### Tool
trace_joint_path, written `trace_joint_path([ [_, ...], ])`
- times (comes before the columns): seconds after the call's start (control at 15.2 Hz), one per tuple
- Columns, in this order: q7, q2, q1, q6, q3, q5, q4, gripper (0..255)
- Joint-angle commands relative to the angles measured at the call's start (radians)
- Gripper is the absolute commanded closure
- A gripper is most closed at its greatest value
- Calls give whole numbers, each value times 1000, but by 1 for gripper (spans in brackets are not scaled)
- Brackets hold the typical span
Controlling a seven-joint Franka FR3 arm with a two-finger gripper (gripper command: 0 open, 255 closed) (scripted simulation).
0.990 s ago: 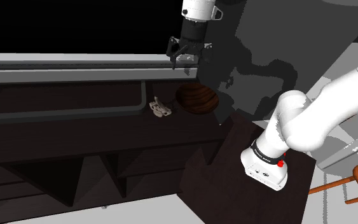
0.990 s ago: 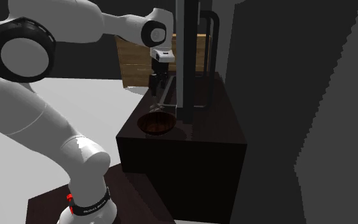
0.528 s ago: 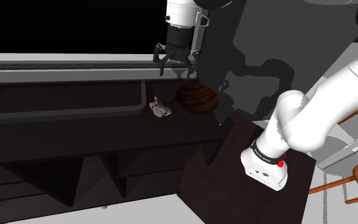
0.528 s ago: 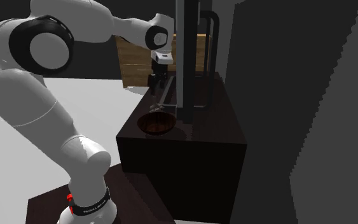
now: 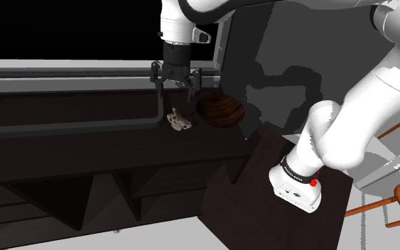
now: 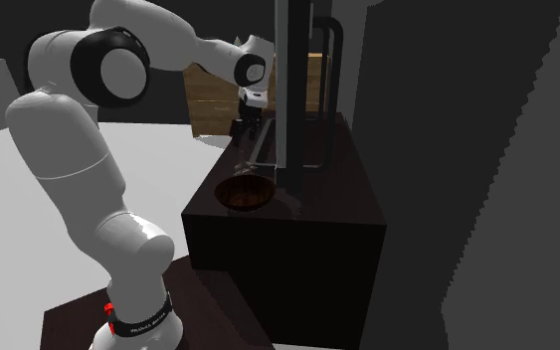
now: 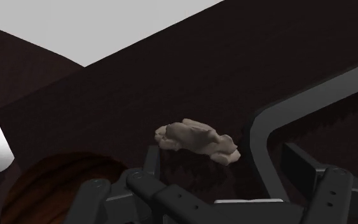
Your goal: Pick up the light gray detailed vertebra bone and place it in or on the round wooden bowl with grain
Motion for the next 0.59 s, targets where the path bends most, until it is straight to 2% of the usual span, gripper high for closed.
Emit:
trace_joint_path([
  [0.0, 1, 3, 3, 26, 4, 4, -22, 0],
  [0.2, -2, 9, 7, 73, 9, 9, -63, 0],
  [0.53, -2, 9, 7, 73, 9, 9, -63, 0],
])
